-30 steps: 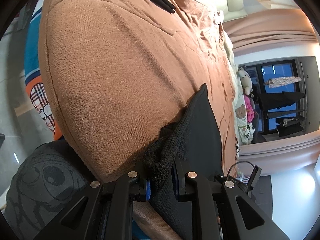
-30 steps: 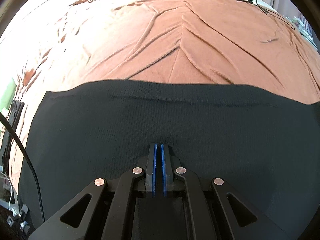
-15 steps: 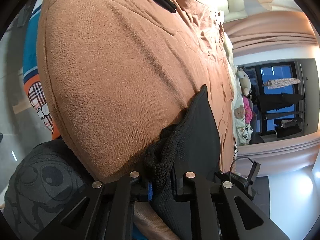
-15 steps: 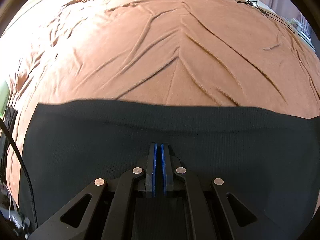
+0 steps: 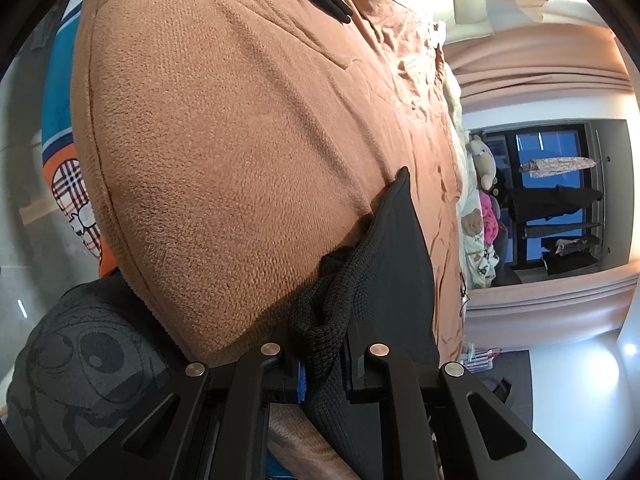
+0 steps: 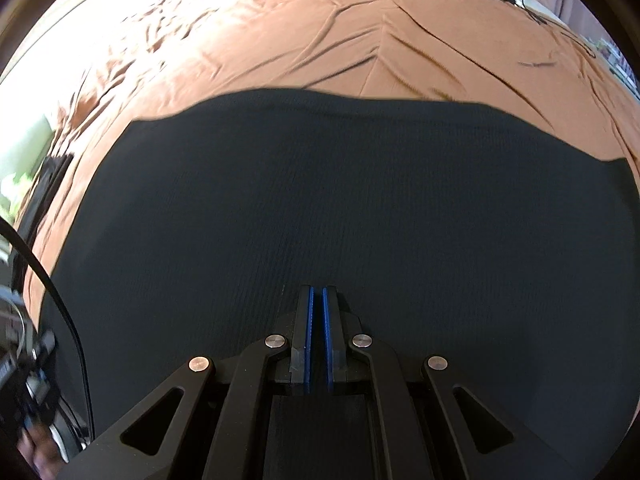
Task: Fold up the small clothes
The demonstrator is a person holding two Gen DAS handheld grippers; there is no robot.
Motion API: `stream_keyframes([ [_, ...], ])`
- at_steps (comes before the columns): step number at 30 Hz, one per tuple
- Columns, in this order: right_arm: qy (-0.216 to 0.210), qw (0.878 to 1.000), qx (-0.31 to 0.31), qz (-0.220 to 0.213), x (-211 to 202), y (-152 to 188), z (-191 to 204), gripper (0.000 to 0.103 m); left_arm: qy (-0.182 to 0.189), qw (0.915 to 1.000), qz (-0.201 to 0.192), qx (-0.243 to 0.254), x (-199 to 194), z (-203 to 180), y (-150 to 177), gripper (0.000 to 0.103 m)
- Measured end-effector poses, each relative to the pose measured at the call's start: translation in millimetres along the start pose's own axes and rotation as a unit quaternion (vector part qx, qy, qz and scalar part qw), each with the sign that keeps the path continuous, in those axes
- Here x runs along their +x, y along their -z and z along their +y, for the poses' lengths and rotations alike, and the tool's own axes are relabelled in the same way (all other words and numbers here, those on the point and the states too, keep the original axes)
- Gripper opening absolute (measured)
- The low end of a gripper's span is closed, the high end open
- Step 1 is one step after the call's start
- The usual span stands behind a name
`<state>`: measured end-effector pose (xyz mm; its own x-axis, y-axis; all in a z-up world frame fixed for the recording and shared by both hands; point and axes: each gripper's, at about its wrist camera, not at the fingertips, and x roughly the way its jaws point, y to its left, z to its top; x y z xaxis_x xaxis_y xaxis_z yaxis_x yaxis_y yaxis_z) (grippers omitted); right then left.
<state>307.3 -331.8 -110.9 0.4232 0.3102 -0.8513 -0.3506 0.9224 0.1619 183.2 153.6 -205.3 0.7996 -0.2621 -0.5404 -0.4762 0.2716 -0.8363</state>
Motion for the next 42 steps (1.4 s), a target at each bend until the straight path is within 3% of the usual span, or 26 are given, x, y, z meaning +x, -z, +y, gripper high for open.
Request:
stream_keyframes([
  [10, -0.065, 0.998, 0.024, 0.005, -31, 53, 5, 0.002, 0.015, 0.9996, 0.018, 0.018, -2, -9, -3, 0.008],
  [24, -0.116, 0.991, 0.062, -0.009, -52, 112, -8, 0.002, 0.082, 0.9927, 0.034, 0.082, -15, -53, -2, 0.007],
  [31, -0.108, 0.989, 0.074, -0.063, -77, 109, -26, 0.002, 0.117, 0.9853, 0.040, 0.118, -21, -95, 1, 0.007],
  [42, -0.142, 0.985, 0.092, -0.042, -53, 121, -43, 0.002, 0.166, 0.9621, 0.064, 0.207, -24, -179, 24, 0.007],
])
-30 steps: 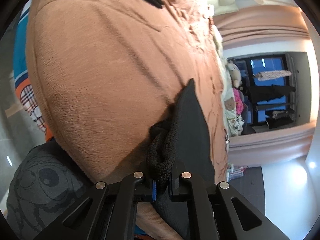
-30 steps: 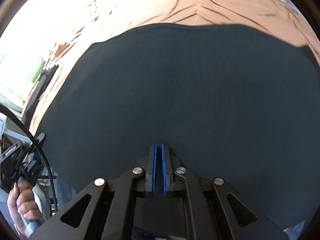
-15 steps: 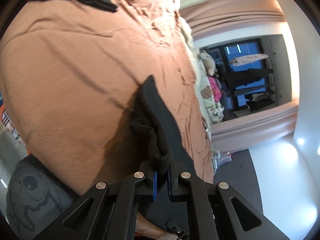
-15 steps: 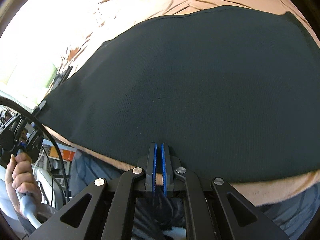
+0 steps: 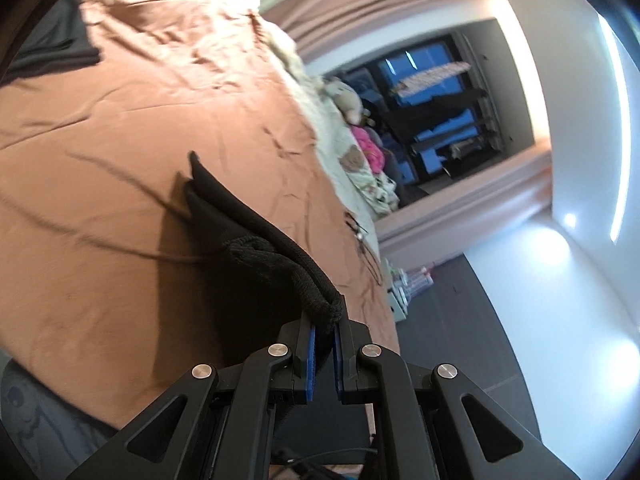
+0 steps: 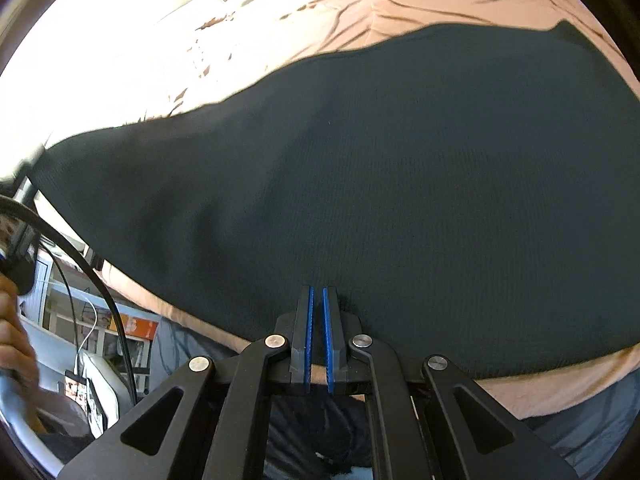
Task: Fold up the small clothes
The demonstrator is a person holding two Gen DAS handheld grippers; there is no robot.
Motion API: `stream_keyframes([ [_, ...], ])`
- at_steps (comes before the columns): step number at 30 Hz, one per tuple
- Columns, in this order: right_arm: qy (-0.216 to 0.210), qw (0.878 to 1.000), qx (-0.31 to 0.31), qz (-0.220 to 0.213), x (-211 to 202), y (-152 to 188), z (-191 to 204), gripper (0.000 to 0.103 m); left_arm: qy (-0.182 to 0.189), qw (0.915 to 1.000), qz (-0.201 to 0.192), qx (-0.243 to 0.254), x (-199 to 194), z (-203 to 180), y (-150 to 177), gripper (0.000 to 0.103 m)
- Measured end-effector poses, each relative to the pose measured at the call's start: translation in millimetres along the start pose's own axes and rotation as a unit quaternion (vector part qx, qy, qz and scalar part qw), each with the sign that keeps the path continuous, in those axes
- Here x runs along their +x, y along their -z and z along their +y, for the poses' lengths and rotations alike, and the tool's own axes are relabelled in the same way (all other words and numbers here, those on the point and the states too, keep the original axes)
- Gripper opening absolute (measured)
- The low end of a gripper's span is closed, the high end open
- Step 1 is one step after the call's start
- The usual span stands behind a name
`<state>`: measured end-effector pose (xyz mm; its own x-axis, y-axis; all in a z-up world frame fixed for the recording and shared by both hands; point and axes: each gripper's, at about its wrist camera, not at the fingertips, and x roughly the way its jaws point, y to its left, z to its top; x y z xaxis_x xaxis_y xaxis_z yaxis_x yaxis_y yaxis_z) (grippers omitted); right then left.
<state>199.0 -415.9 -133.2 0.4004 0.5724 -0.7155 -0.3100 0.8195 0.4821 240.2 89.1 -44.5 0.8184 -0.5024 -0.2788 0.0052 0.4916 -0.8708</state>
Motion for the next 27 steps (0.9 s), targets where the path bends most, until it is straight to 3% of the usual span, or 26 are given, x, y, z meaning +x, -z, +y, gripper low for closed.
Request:
stream_keyframes([
  [9, -0.031, 0.999, 0.014, 0.001, -13, 6, -14, 0.002, 0.030, 0.9972, 0.041, 0.055, 33, -59, 12, 0.007],
  [18, -0.013, 0.998, 0.019, -0.060, -68, 10, -46, 0.002, 0.042, 0.9913, 0.078, 0.098, 69, -106, 33, 0.007],
  [20, 0.005, 0.996, 0.017, -0.086, -83, 17, -50, 0.011, 0.044, 0.9898, 0.085, 0.105, 77, -116, 37, 0.007],
  [21, 0.008, 0.995, 0.017, -0.100, -92, 18, -54, 0.031, 0.046, 0.9888, 0.090, 0.110, 81, -122, 40, 0.007],
  [22, 0.008, 0.994, 0.017, -0.109, -97, 20, -56, 0.058, 0.047, 0.9879, 0.094, 0.114, 86, -126, 43, 0.007],
  [23, 0.011, 0.991, 0.016, -0.130, -107, 22, -60, 0.067, 0.048, 0.9869, 0.099, 0.118, 90, -130, 46, 0.007],
  [24, 0.016, 0.990, 0.014, -0.140, -113, 23, -62, 0.072, 0.049, 0.9857, 0.104, 0.123, 94, -134, 49, 0.007],
  [27, 0.012, 0.987, 0.009, -0.162, -130, 28, -69, 0.072, 0.050, 0.9828, 0.120, 0.131, 108, -145, 59, 0.007],
])
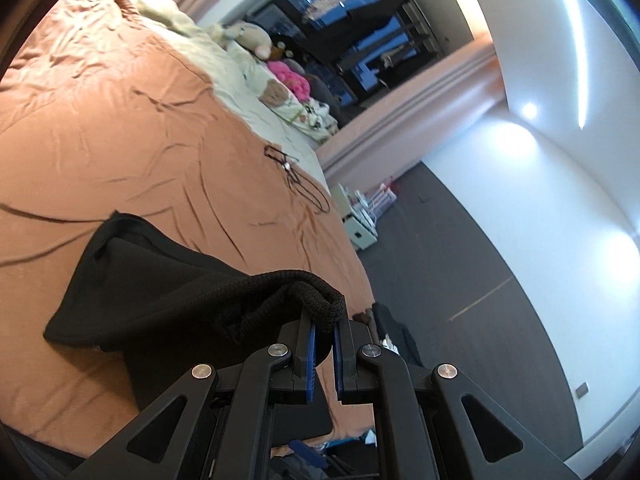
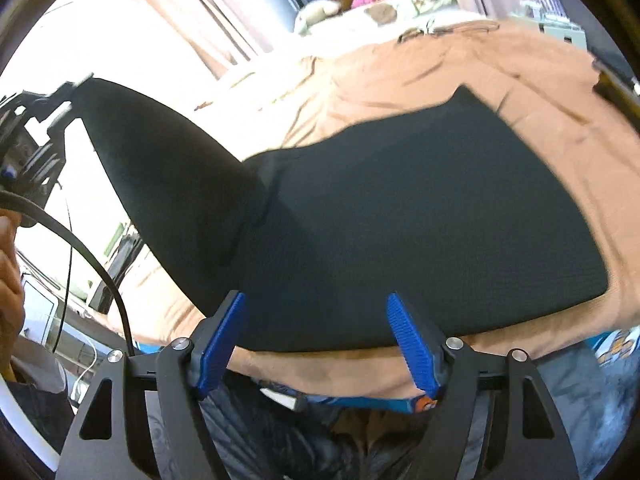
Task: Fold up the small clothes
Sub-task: 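Lower the black shirt onto the bed and open the right gripper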
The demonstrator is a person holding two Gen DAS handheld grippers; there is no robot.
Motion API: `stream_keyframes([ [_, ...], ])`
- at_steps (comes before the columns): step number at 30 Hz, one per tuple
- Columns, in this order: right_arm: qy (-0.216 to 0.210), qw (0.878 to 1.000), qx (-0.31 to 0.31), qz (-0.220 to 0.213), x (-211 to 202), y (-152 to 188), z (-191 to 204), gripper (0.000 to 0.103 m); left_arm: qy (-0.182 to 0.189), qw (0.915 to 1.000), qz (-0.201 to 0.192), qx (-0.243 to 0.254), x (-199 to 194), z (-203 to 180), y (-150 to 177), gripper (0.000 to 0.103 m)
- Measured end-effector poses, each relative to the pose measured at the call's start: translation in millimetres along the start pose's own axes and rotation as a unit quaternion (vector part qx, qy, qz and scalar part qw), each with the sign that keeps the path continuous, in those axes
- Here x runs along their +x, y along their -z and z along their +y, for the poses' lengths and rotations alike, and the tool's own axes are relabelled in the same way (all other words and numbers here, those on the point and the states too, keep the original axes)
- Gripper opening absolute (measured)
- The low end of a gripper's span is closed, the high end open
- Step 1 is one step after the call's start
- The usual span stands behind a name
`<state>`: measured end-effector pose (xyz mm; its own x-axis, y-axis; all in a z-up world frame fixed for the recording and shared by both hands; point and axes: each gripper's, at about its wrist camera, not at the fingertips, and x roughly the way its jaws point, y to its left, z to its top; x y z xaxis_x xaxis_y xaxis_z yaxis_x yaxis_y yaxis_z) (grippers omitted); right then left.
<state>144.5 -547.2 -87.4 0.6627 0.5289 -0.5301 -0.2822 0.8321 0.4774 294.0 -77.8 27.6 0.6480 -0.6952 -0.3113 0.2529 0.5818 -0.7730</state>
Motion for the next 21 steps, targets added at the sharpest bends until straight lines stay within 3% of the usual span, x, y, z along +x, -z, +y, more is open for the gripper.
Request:
stream_keyframes([
  [8, -0.003, 1.000, 0.017, -0.022, -27, 12, -28, 0.072, -0.002, 0.9992, 0.036, 0.020, 38, -19, 16, 0.007],
  [21, 0.054, 0.996, 0.056, -0.033, -50, 32, -39, 0.072, -0.002, 0.9921, 0.121, 0.032, 119, -34, 63, 0.007],
])
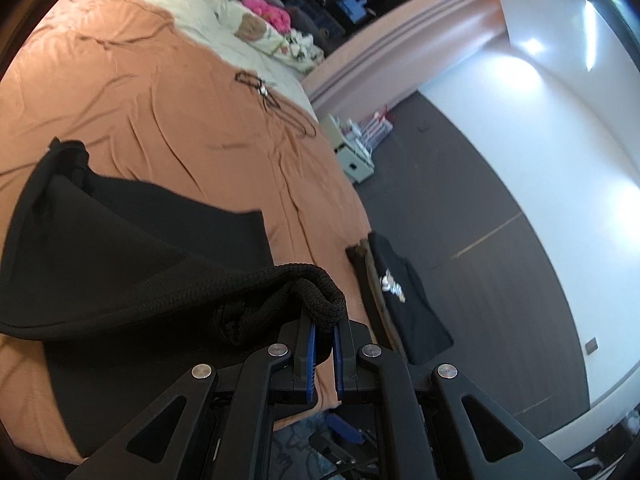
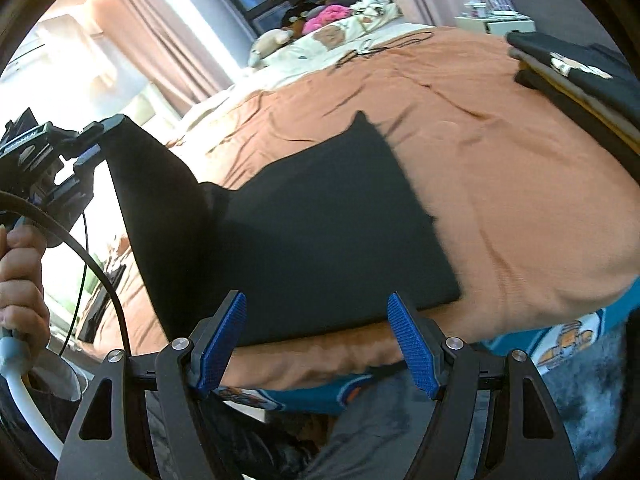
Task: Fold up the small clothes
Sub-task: 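Lower the black shirt onto the bed and open the right gripper, then open the left gripper to release the shirt end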
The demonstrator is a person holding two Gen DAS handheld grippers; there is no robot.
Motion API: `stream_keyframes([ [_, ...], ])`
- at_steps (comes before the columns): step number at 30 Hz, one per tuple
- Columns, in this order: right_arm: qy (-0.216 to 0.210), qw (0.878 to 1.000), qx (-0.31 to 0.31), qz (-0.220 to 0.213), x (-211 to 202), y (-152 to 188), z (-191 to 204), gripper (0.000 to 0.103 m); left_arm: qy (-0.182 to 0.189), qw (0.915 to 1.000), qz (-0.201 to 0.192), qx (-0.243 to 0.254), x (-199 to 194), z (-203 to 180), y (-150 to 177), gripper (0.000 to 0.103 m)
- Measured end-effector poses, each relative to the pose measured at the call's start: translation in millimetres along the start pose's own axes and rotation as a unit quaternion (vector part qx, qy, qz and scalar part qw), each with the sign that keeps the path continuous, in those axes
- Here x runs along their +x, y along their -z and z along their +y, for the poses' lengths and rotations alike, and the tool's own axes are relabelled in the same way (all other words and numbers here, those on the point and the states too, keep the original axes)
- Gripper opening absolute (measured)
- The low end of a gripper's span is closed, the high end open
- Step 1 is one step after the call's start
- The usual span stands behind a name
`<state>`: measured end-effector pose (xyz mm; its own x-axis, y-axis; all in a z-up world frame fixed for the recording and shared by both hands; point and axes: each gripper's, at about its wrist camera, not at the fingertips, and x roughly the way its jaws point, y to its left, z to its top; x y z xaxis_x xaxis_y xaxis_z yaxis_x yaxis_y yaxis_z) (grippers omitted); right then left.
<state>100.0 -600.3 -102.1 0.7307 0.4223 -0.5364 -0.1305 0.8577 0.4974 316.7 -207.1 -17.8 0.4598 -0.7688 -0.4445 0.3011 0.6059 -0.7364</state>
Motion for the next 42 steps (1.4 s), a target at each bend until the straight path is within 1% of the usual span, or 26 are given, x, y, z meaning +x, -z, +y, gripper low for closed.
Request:
stream_keyframes([
  [3, 0.006, 1.000, 0.011, 0.005, -5, 1, -5, 0.072, 0.001, 0.9996, 0.026, 0.007, 26, -6, 9, 0.007],
  [6, 0.022, 0.999, 0.024, 0.014, -7, 6, -12, 0.072, -0.002, 0.9986, 0.052, 0.008, 50, -8, 20, 0.007],
  [11, 0.022, 0.999, 0.032, 0.014, -18, 4, -19, 0.072, -0.009, 0.9961, 0.087, 0.006, 85, -7, 36, 0.007],
  [20, 0.019, 0.999, 0.050, 0.012, -25, 13, -30, 0.072, -0.014, 0.9915, 0.129, 0.008, 122, -9, 61, 0.007],
  [22, 0.018, 0.998, 0.051, 0.012, -25, 14, -33, 0.072, -0.014, 0.9895, 0.144, 0.007, 131, -9, 69, 0.007],
  [24, 0.019, 0.998, 0.052, 0.013, -25, 14, -36, 0.072, -0.023, 0.9867, 0.161, 0.002, 141, -4, 75, 0.008],
  [25, 0.020, 0.998, 0.053, 0.015, -23, 12, -38, 0.072, -0.024, 0.9856, 0.167, -0.004, 144, -1, 76, 0.011],
  [27, 0.020, 0.998, 0.052, 0.015, -22, 10, -38, 0.072, -0.014, 0.9831, 0.181, -0.025, 148, 6, 79, 0.025],
  [29, 0.019, 0.999, 0.047, 0.015, -25, 9, -36, 0.072, -0.008, 0.9826, 0.182, -0.036, 146, 10, 80, 0.060],
  [30, 0.018, 0.999, 0.046, 0.014, -25, 9, -36, 0.072, -0.010, 0.9837, 0.176, -0.035, 141, 10, 79, 0.066],
  [31, 0.016, 0.999, 0.043, 0.013, -26, 7, -34, 0.072, -0.009, 0.9847, 0.171, -0.033, 137, 10, 79, 0.075],
  [32, 0.014, 0.999, 0.040, 0.011, -26, 7, -32, 0.072, -0.008, 0.9856, 0.166, -0.032, 132, 11, 78, 0.079],
  [34, 0.009, 0.999, 0.029, 0.009, -26, 5, -26, 0.072, -0.002, 0.9867, 0.159, -0.035, 121, 15, 76, 0.080],
  [37, 0.006, 1.000, 0.017, 0.012, -22, 5, -18, 0.072, -0.015, 0.9884, 0.143, -0.047, 109, 29, 72, 0.081],
  [40, 0.010, 1.000, -0.004, 0.011, -17, 3, -9, 0.072, -0.026, 0.9890, 0.128, -0.070, 94, 48, 69, 0.081],
  [41, 0.012, 1.000, -0.008, 0.010, -15, 1, -9, 0.071, -0.030, 0.9890, 0.124, -0.076, 91, 54, 69, 0.081],
  [42, 0.014, 1.000, -0.009, 0.012, -11, -1, -9, 0.066, -0.037, 0.9889, 0.118, -0.082, 87, 61, 68, 0.081],
])
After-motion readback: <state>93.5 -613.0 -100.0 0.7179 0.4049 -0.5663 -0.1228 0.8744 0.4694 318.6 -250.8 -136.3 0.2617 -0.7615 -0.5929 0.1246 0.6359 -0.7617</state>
